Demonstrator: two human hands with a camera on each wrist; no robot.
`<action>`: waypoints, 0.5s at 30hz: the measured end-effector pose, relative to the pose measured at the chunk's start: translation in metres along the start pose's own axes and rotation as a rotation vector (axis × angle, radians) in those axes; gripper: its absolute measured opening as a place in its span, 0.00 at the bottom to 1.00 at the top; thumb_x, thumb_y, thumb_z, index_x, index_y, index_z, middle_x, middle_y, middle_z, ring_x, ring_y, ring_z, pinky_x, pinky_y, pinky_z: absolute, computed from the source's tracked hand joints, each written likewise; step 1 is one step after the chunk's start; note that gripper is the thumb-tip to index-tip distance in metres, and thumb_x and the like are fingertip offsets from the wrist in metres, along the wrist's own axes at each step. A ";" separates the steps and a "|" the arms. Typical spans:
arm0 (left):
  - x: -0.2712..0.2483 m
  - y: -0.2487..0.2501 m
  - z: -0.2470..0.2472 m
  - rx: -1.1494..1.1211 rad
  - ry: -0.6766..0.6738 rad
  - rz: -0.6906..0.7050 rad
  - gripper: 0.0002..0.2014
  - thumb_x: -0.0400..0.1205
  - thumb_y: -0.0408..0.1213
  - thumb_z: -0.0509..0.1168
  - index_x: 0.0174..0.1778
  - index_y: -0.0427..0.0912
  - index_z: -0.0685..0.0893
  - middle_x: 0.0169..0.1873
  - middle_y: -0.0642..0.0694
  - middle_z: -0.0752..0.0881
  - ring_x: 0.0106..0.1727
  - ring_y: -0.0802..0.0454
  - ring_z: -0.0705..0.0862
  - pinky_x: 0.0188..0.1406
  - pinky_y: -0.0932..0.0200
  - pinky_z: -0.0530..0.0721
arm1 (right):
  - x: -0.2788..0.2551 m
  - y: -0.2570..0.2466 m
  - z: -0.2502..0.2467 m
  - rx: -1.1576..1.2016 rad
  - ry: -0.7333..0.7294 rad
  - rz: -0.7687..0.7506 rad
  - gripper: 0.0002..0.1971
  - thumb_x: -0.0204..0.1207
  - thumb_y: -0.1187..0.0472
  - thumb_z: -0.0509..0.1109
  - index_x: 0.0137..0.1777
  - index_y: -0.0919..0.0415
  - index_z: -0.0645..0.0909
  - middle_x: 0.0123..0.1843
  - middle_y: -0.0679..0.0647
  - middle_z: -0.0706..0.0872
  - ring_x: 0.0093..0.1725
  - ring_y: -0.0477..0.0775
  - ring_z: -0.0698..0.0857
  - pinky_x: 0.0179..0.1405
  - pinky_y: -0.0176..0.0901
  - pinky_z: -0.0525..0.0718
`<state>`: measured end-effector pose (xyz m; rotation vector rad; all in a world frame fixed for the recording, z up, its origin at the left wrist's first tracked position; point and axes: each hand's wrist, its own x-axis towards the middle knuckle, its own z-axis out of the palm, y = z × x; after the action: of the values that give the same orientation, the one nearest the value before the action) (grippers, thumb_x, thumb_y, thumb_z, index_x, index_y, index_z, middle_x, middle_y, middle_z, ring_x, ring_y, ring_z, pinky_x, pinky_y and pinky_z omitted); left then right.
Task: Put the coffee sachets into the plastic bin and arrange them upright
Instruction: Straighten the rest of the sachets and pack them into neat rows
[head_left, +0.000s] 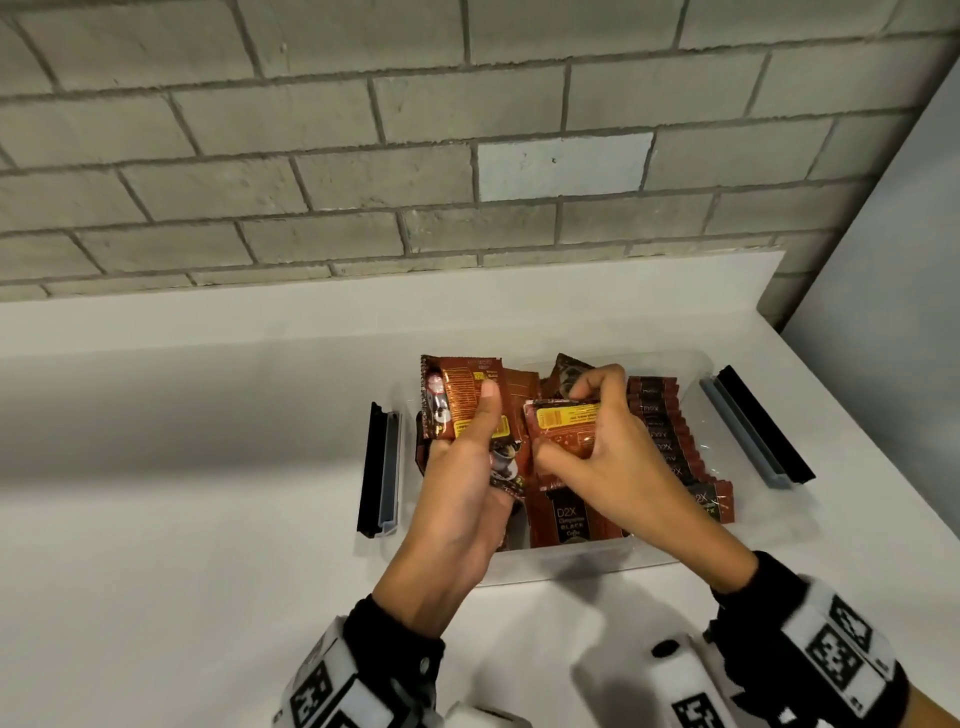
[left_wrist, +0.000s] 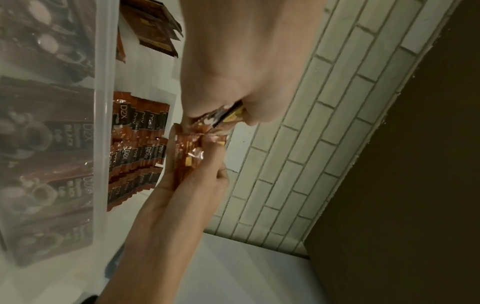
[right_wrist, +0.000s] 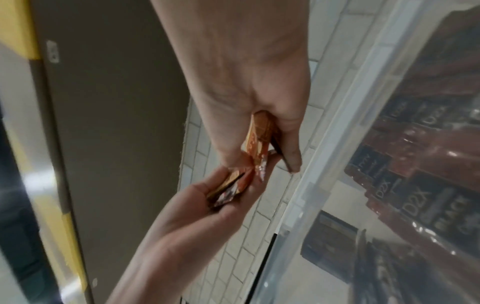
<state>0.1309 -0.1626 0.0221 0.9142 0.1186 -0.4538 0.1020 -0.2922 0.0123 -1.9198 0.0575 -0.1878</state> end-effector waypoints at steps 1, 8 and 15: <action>0.001 0.001 -0.002 -0.006 0.009 0.003 0.17 0.82 0.42 0.63 0.64 0.37 0.80 0.53 0.37 0.89 0.51 0.42 0.89 0.48 0.48 0.89 | 0.002 0.003 -0.003 0.026 0.026 0.021 0.23 0.73 0.65 0.74 0.53 0.46 0.61 0.45 0.49 0.82 0.39 0.43 0.87 0.38 0.42 0.88; 0.005 0.009 -0.009 -0.057 0.062 -0.019 0.20 0.81 0.40 0.65 0.69 0.40 0.77 0.58 0.36 0.87 0.57 0.38 0.87 0.60 0.36 0.83 | 0.003 0.010 -0.026 0.383 0.047 0.174 0.25 0.75 0.68 0.70 0.62 0.42 0.65 0.60 0.54 0.83 0.58 0.51 0.86 0.54 0.47 0.86; 0.001 0.000 -0.009 -0.041 -0.009 -0.132 0.28 0.79 0.36 0.69 0.74 0.39 0.69 0.60 0.33 0.85 0.57 0.37 0.87 0.49 0.41 0.88 | 0.002 -0.006 -0.038 0.699 -0.138 0.357 0.29 0.63 0.66 0.71 0.66 0.59 0.70 0.54 0.59 0.89 0.49 0.52 0.90 0.42 0.41 0.89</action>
<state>0.1328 -0.1559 0.0159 0.8668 0.1803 -0.5758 0.0977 -0.3259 0.0313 -1.1953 0.2111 0.1529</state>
